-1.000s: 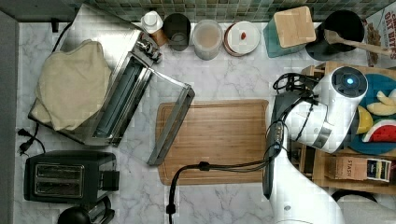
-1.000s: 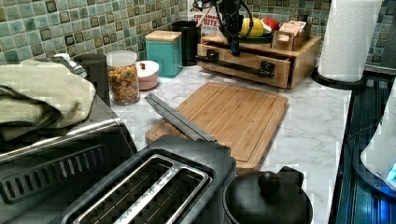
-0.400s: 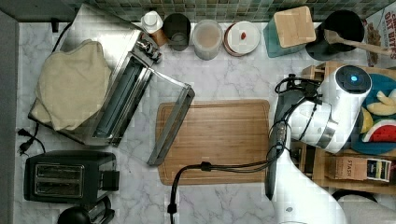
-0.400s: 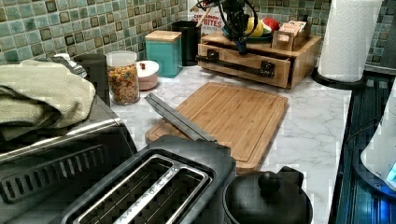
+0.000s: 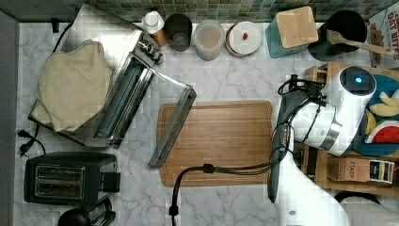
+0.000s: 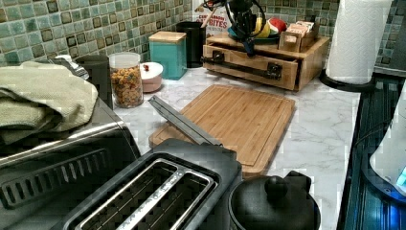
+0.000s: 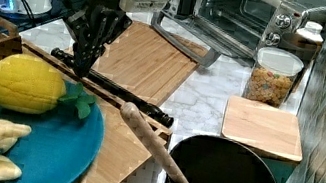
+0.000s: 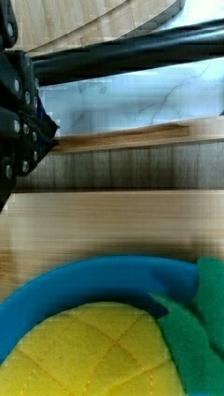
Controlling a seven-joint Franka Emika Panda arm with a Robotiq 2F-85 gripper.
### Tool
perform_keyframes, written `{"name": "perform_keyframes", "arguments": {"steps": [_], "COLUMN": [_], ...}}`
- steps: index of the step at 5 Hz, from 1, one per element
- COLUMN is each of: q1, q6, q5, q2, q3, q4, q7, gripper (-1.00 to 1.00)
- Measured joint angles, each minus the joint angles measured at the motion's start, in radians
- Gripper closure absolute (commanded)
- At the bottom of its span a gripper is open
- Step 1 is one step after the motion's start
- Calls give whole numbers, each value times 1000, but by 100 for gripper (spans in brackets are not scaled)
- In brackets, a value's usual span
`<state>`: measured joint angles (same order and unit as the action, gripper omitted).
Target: Close the drawer.
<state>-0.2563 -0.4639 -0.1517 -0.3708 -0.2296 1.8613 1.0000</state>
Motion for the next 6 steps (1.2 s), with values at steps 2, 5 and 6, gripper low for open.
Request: {"name": "perform_keyframes", "arguments": {"steps": [2, 5, 6], "q1": [0, 1, 1], "q6": [12, 9, 11], "q5": [-1, -2, -2], "q2": [-2, -1, 0], "q3": [-1, -1, -5], "q4": [-3, -2, -2], "q7": [0, 0, 0], "gripper": [100, 100, 100]}}
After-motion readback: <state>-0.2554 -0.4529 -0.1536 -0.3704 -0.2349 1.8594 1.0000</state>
